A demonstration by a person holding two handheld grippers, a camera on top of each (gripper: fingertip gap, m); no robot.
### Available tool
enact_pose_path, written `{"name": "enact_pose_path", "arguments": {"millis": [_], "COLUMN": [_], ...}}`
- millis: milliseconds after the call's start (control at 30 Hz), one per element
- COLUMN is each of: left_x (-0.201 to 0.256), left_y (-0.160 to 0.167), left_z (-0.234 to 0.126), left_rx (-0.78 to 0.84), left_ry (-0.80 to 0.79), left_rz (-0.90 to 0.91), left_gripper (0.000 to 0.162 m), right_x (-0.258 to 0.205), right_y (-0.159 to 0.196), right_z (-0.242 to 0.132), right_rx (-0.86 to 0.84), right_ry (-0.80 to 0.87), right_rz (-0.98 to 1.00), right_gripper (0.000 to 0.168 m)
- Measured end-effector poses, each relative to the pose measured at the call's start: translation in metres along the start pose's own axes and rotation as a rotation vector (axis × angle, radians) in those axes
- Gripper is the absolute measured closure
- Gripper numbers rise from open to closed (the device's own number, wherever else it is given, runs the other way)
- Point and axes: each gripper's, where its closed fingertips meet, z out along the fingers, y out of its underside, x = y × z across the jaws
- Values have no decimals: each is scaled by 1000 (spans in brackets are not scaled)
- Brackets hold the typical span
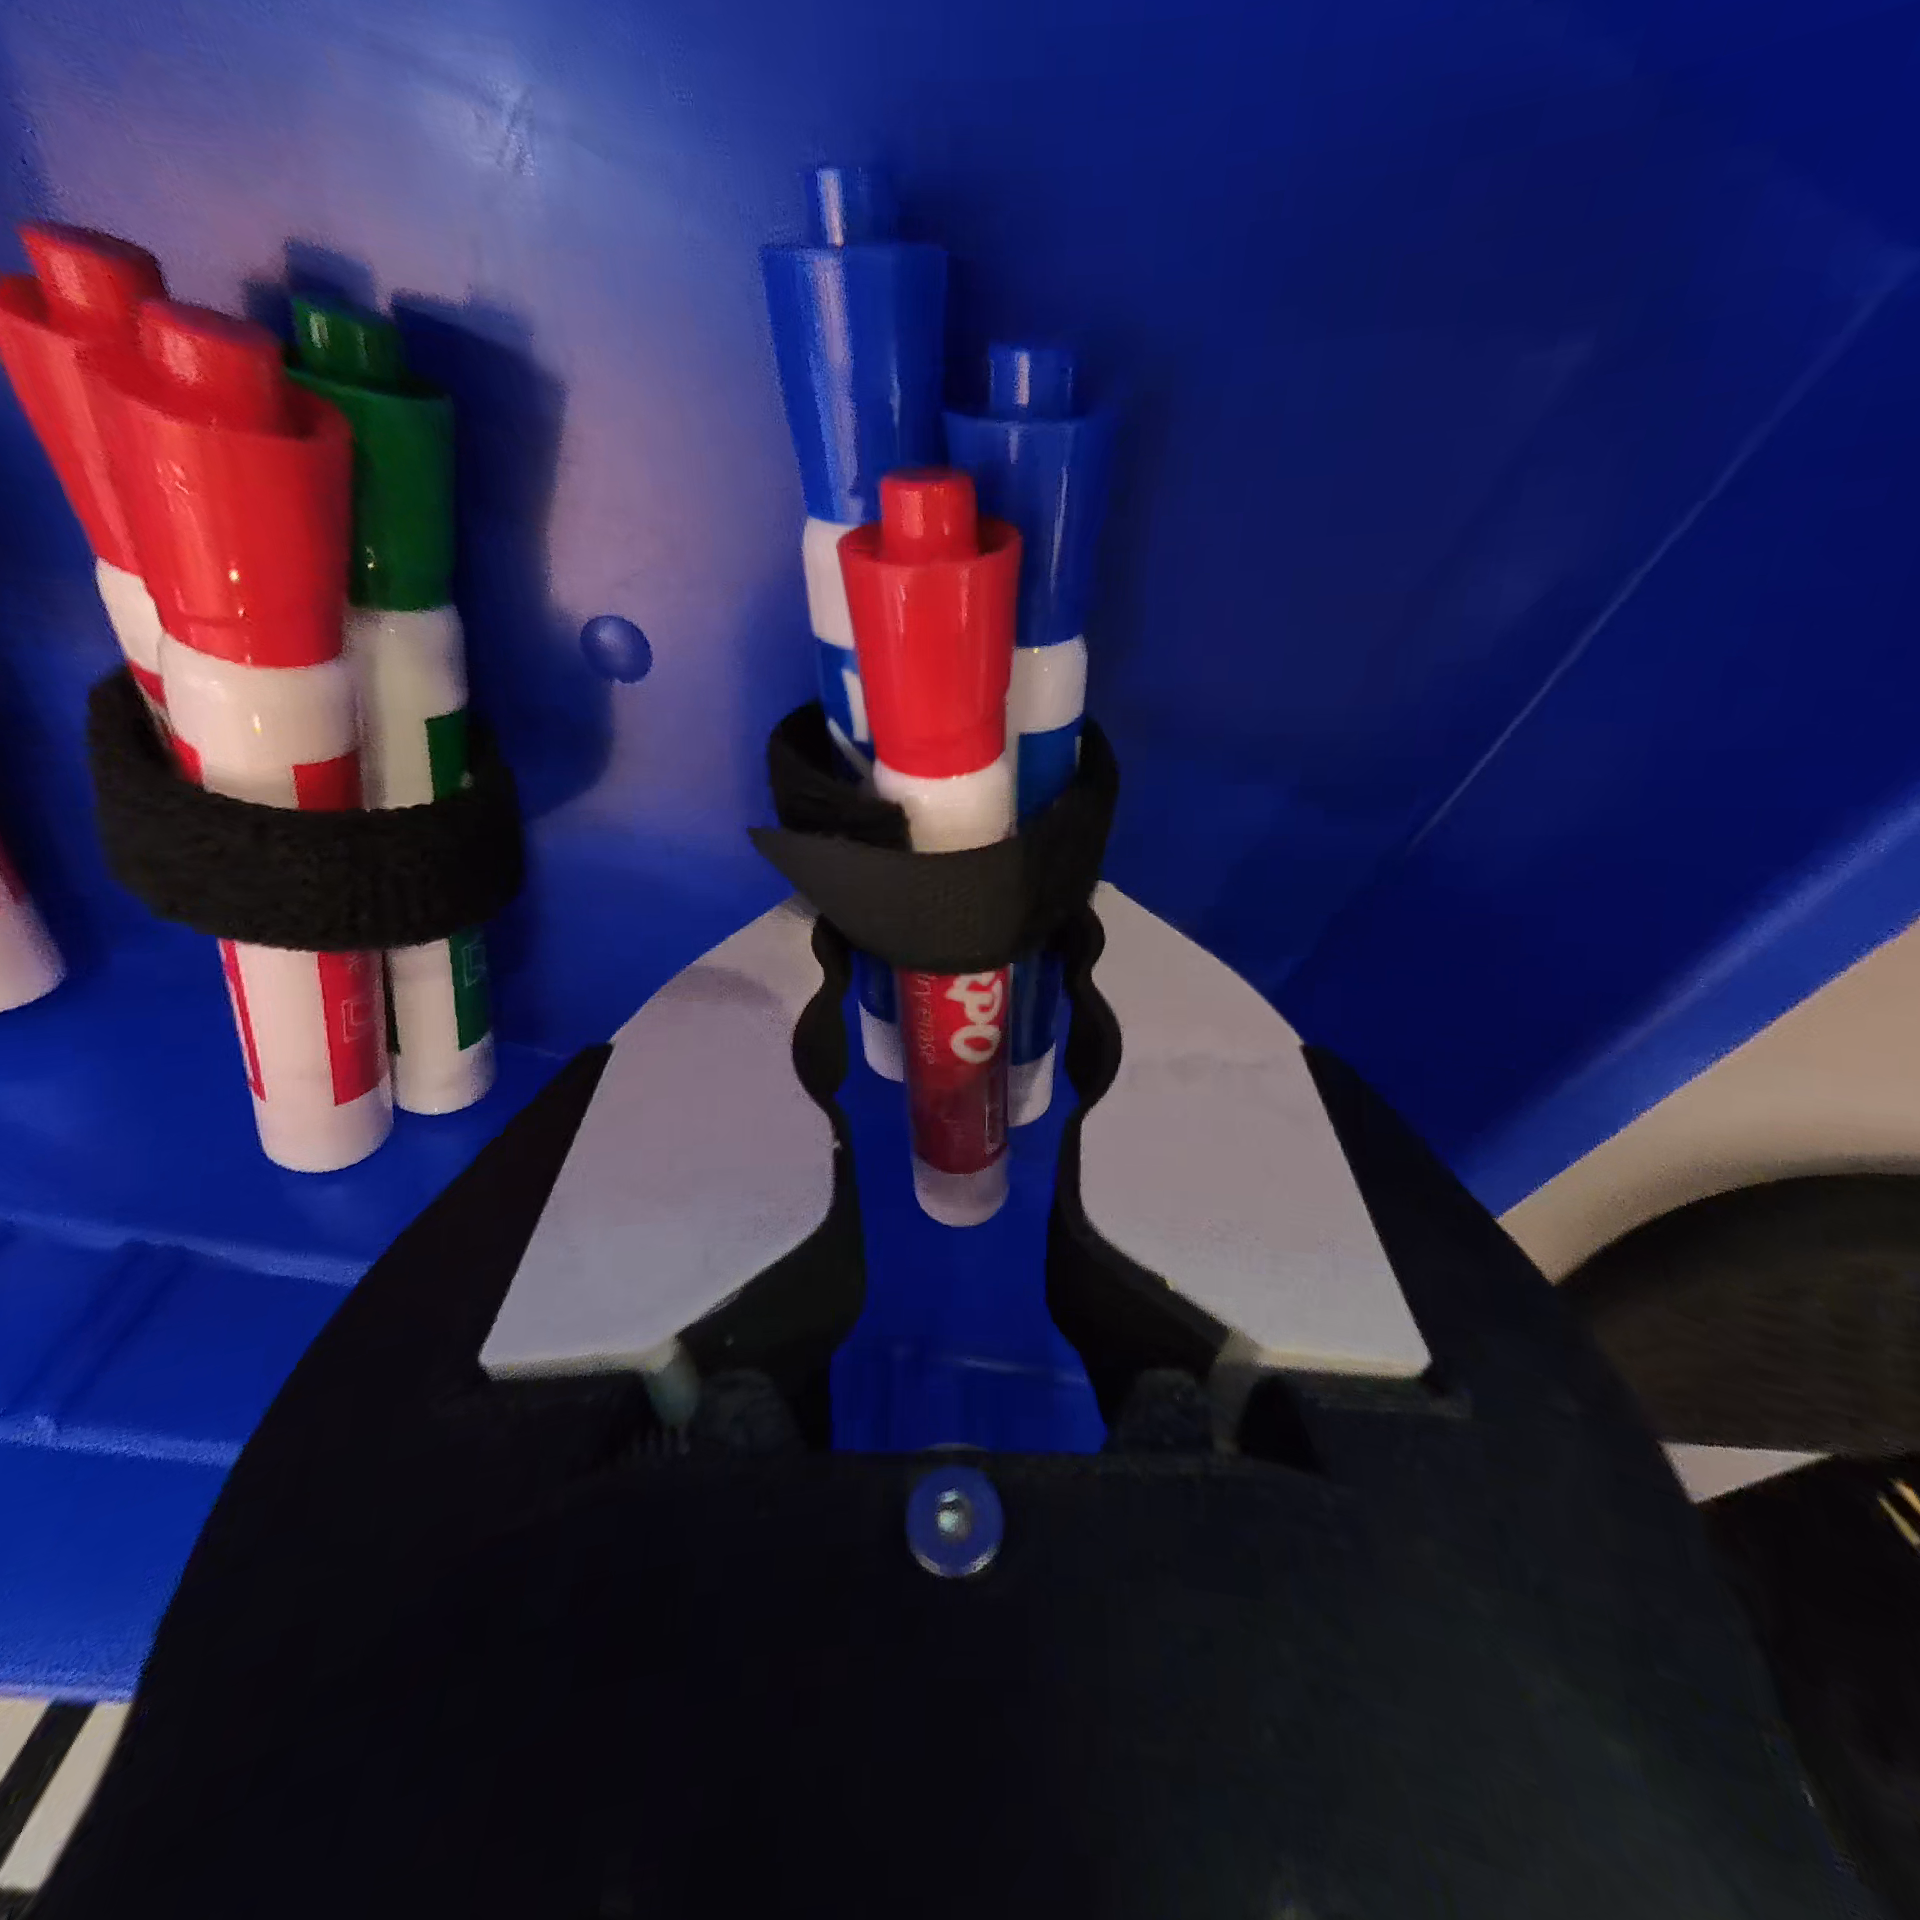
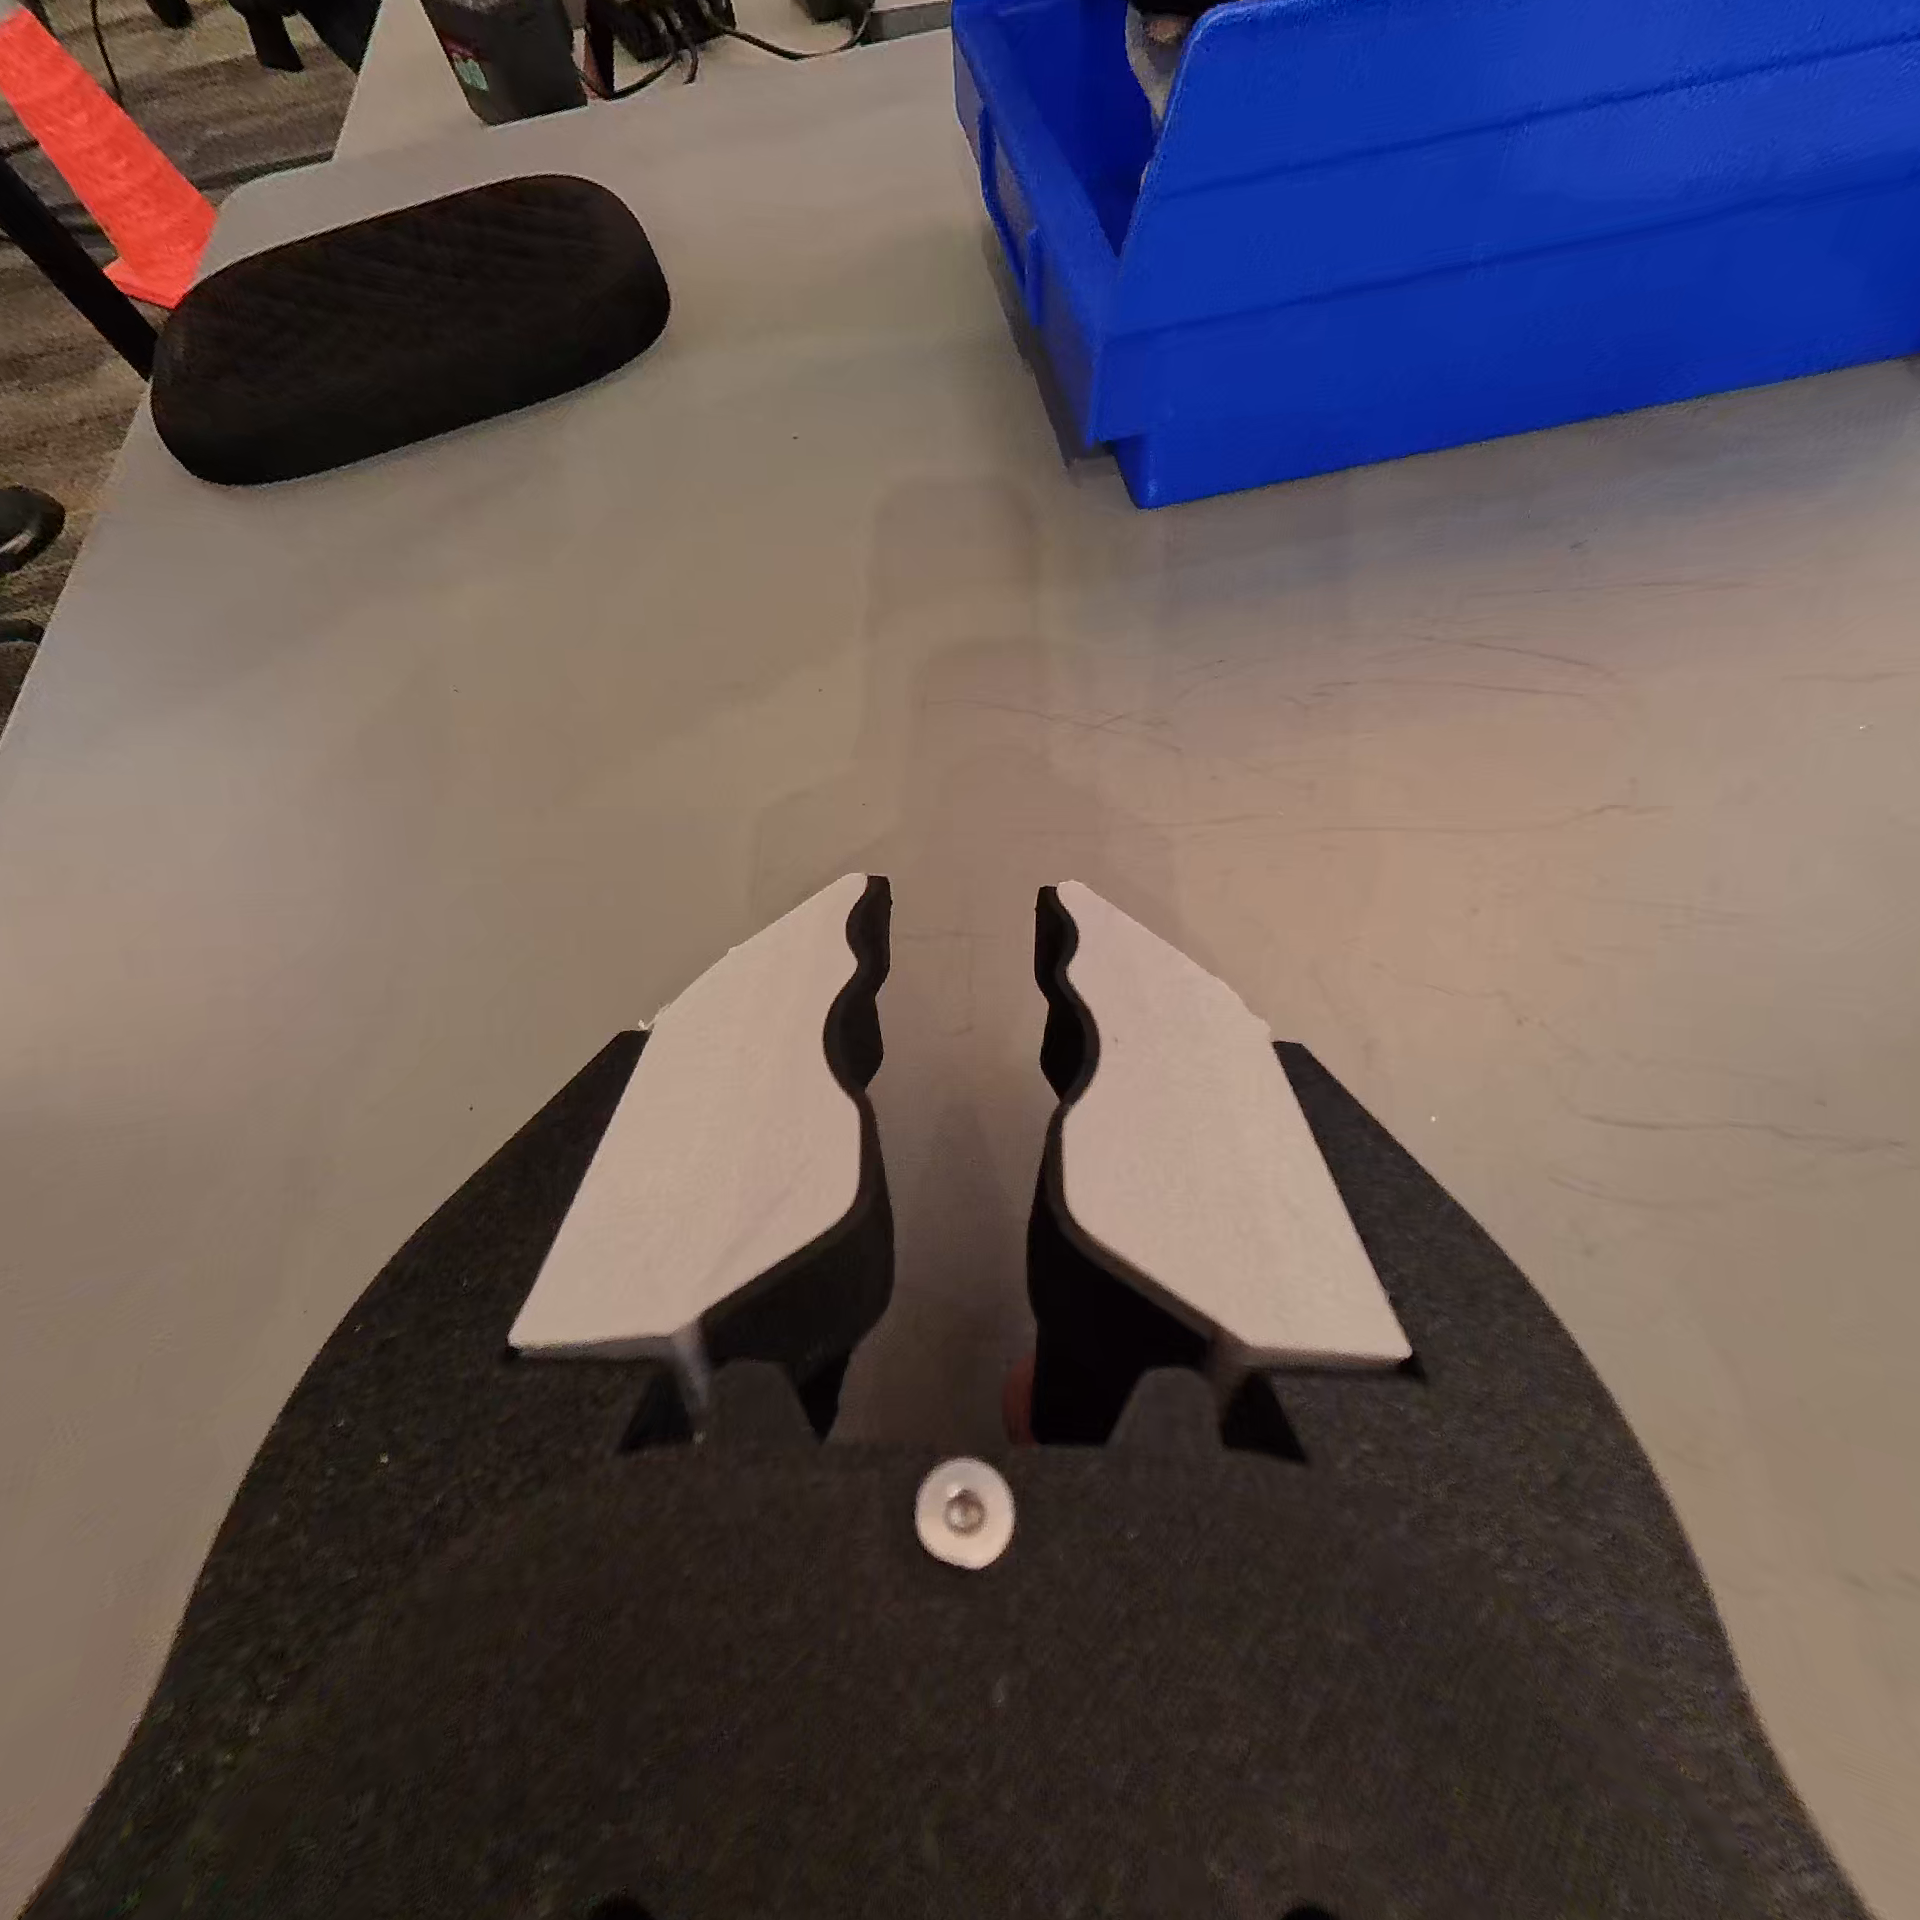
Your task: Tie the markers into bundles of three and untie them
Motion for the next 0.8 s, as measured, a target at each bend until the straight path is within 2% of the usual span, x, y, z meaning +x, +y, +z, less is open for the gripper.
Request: {"name": "enact_pose_path", "arguments": {"millis": [800], "left_x": [9], "left_y": [-6], "left_z": [-6], "left_rx": [62], "left_ry": [-48], "left_rz": [-19], "left_gripper": [124], "right_x": [-1], "right_y": [1], "right_z": [1], "right_rx": [-6], "right_ry": [-12], "right_rz": [3], "right_gripper": [142]}}
